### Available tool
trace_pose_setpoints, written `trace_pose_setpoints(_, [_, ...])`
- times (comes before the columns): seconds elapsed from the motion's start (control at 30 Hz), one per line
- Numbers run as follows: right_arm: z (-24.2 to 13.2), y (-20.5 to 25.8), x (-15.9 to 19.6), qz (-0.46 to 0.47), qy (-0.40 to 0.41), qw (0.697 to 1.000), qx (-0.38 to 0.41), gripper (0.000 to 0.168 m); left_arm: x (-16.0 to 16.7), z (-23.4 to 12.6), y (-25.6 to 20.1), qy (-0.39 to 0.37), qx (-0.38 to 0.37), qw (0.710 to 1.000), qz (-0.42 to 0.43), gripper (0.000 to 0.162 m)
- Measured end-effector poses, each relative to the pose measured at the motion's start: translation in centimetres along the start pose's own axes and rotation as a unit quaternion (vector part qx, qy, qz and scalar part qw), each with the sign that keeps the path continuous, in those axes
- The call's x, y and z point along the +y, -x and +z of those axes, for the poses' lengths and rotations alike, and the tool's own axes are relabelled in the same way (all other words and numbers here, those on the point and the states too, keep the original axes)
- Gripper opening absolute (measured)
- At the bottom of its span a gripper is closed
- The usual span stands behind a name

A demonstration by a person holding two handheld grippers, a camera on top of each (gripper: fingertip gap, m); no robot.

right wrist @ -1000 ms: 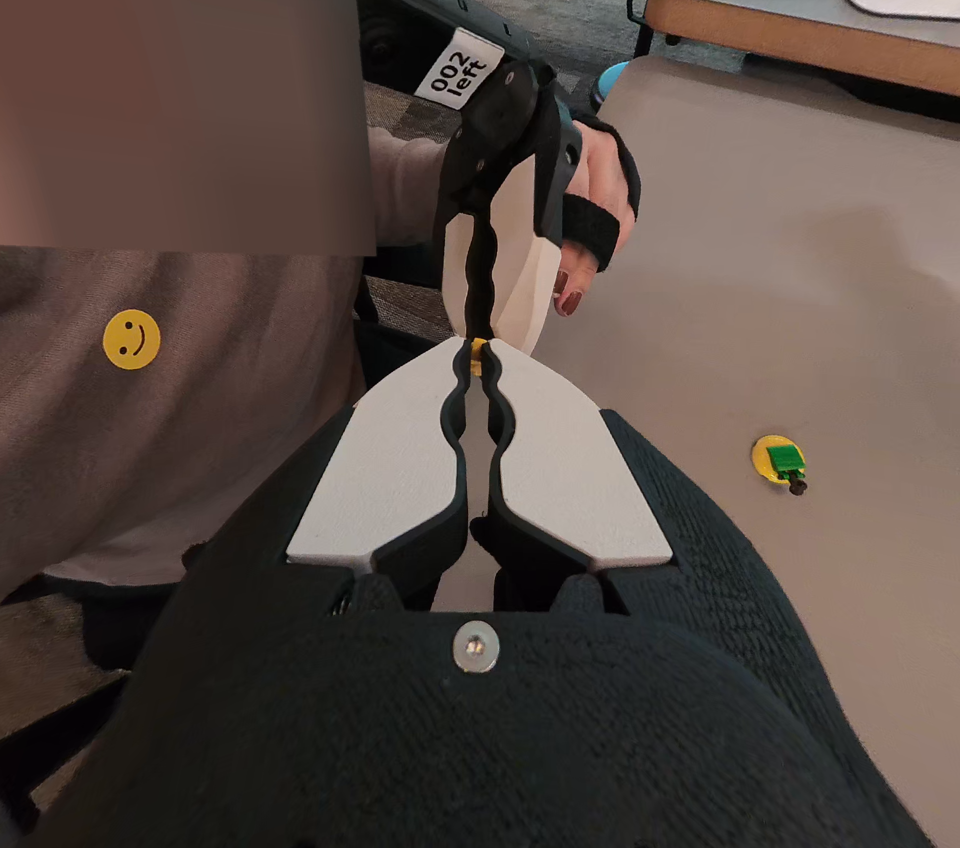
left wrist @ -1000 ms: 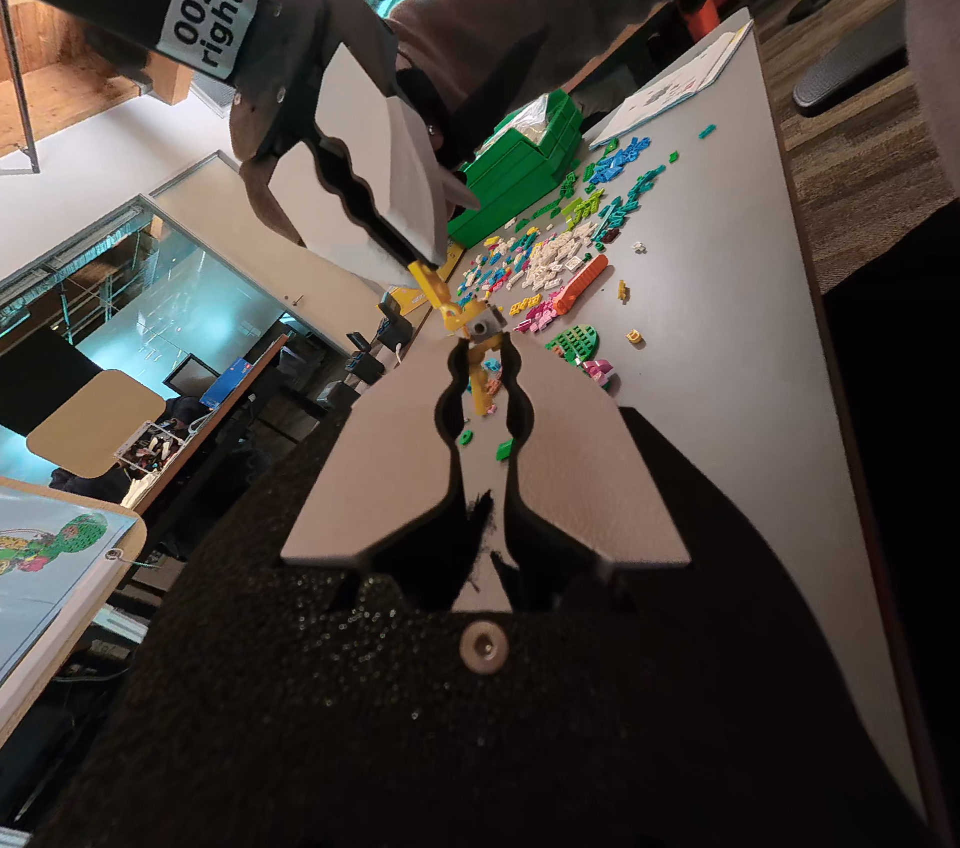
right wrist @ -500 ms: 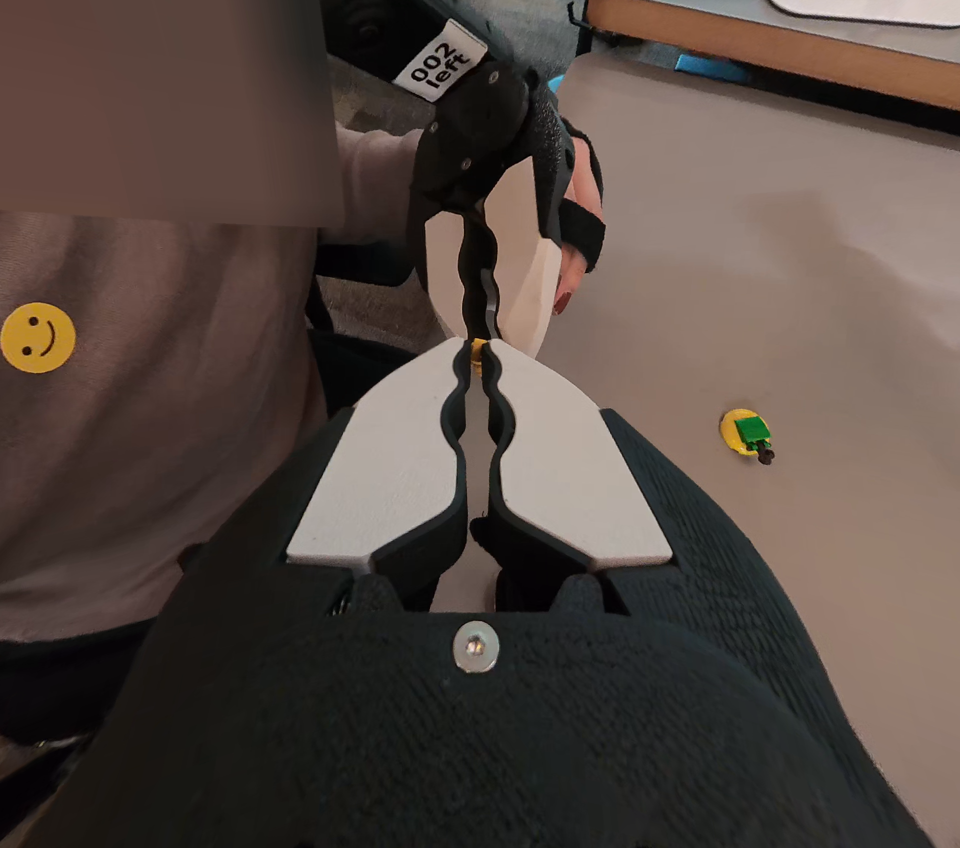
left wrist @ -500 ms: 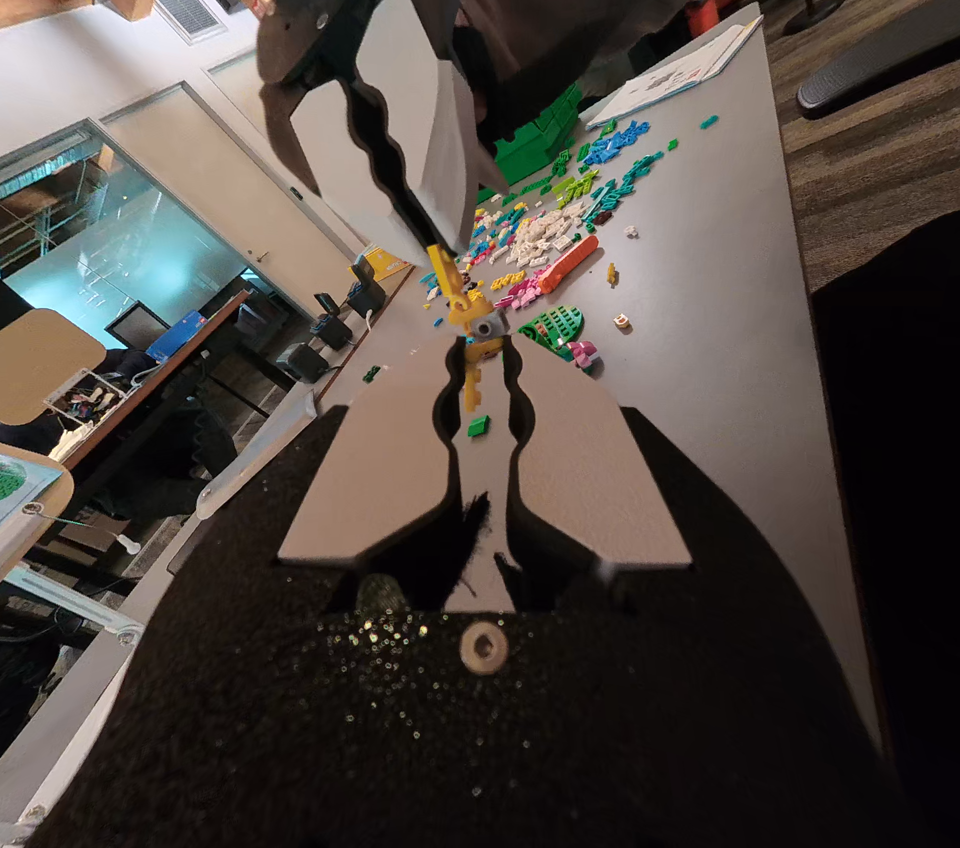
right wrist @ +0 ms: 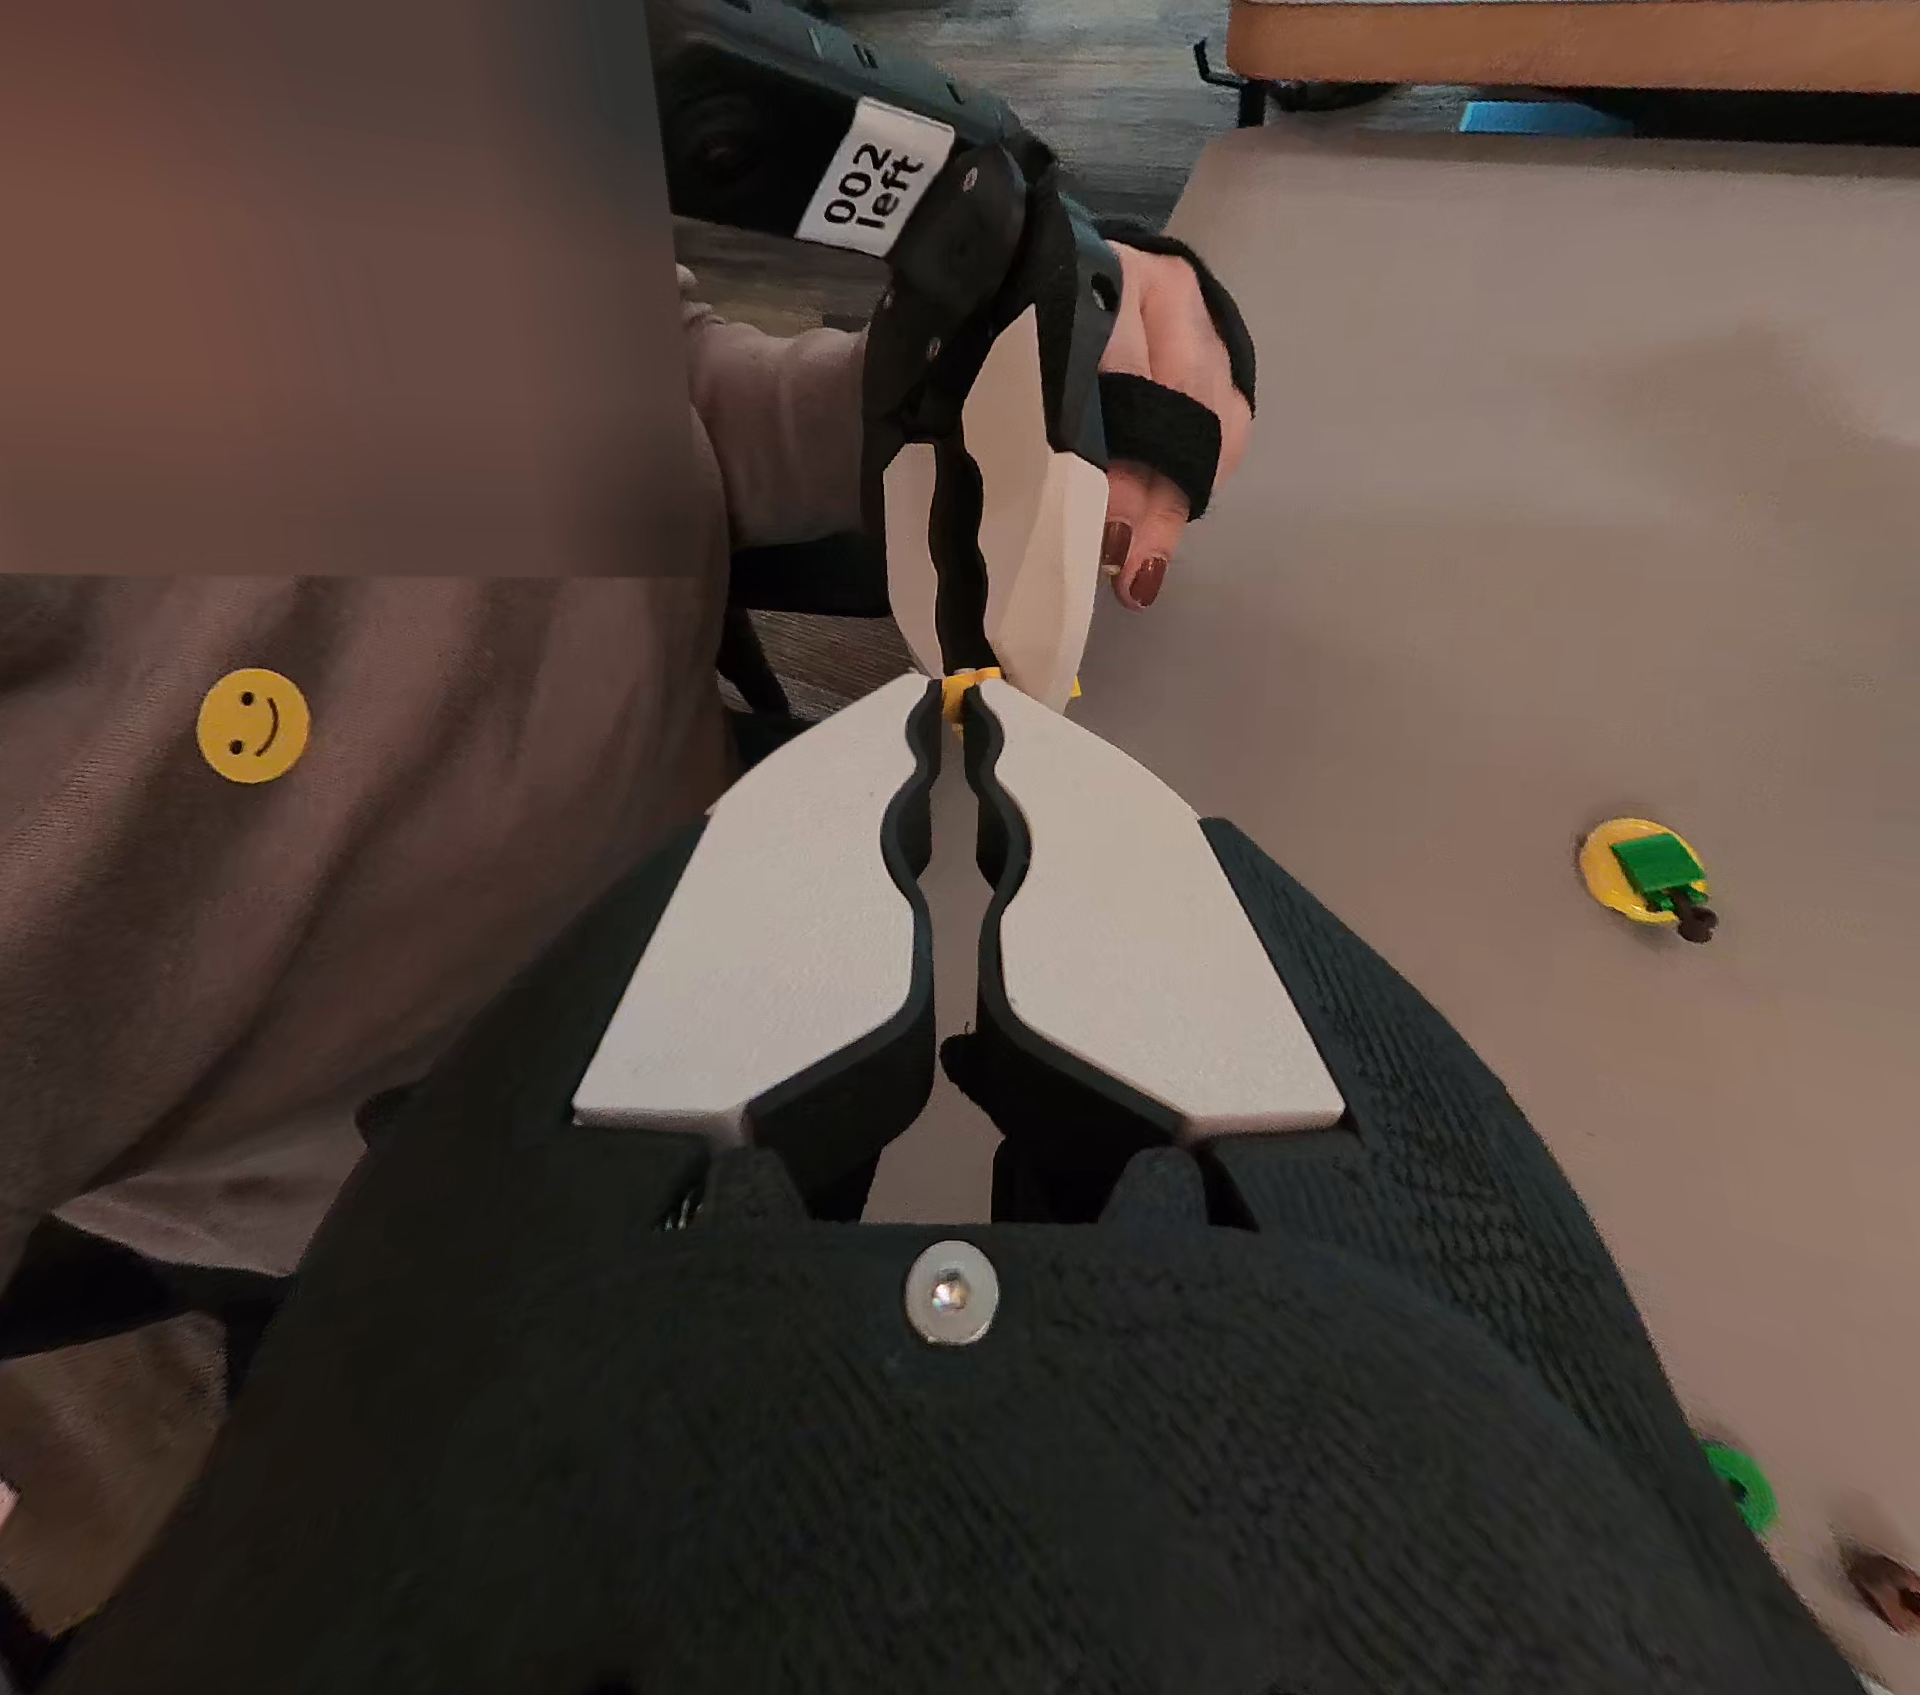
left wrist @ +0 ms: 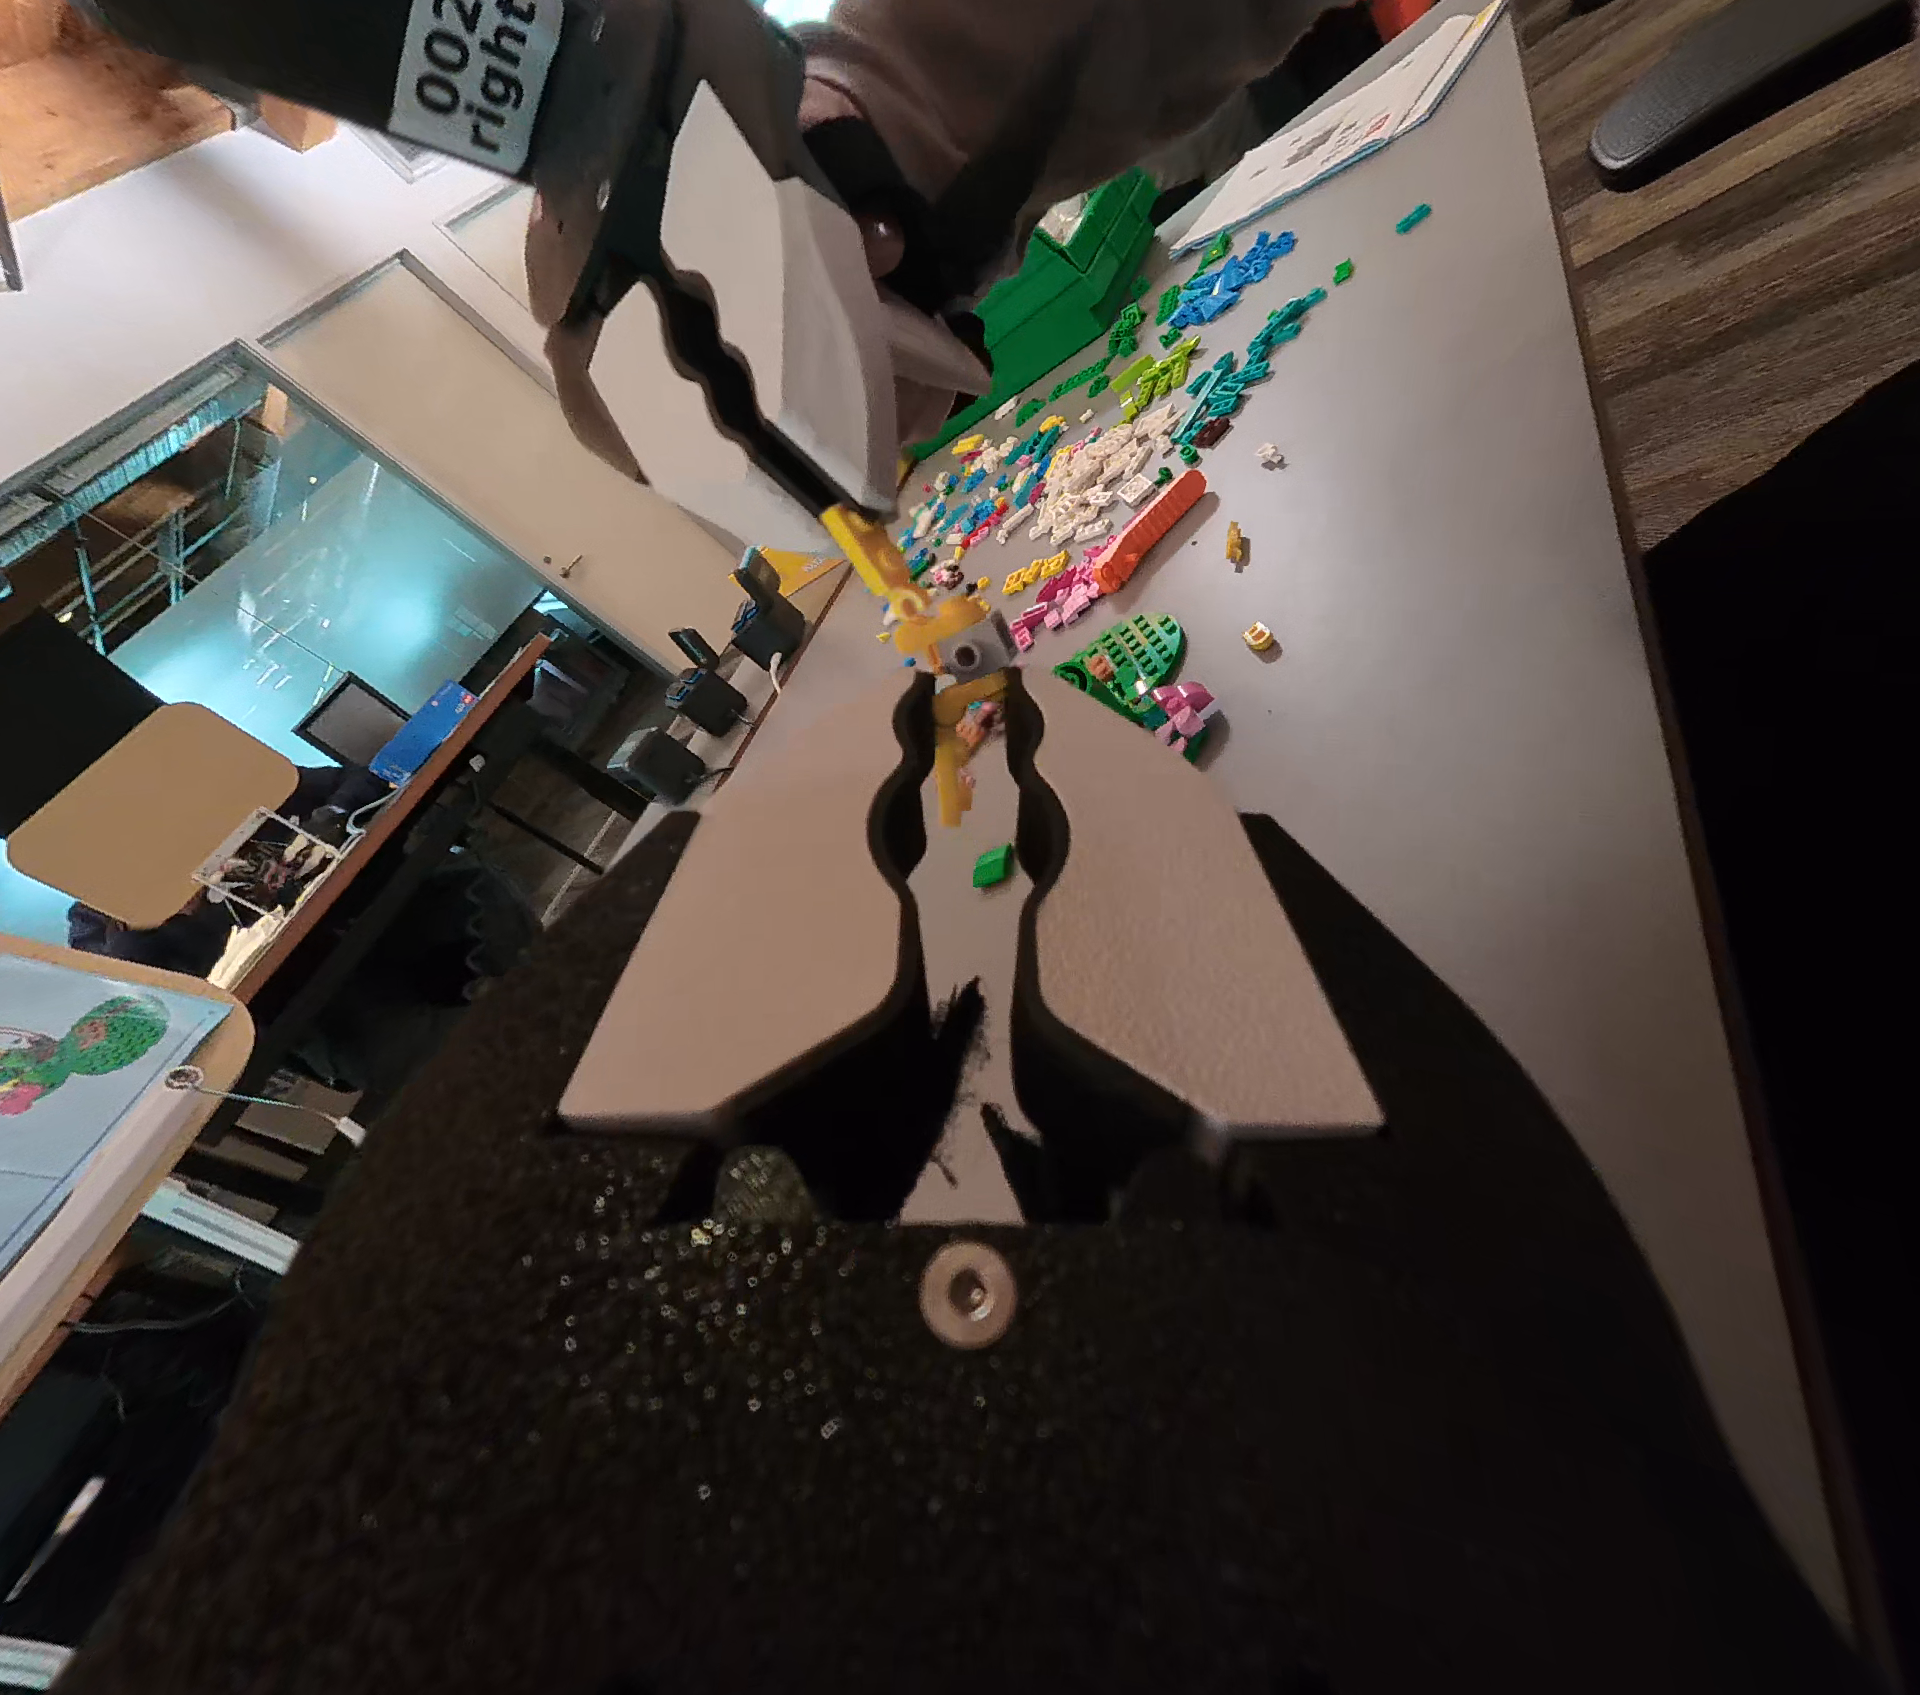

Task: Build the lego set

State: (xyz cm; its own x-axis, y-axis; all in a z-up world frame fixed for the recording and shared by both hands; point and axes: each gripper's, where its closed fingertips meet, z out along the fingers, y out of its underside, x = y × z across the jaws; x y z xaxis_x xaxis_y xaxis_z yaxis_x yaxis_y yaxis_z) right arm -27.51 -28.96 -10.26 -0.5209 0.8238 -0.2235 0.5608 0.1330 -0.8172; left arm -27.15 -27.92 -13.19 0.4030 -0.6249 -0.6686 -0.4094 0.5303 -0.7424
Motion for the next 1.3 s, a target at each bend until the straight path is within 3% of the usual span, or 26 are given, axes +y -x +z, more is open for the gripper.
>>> trace_pose_setpoints(0.53, [0.16,0.38,-0.18,0.032,0.063,0.994,-0.079,0.001,-0.32,0.27,-0.35,0.009,0.003,0.999,0.031,0.012])
trace_pose_setpoints(1.3, [0.12,-0.39,0.2,0.013,0.055,0.998,-0.035,0.001,0.01,0.34,-0.13,0.009,-0.006,1.0,0.021,0.011])
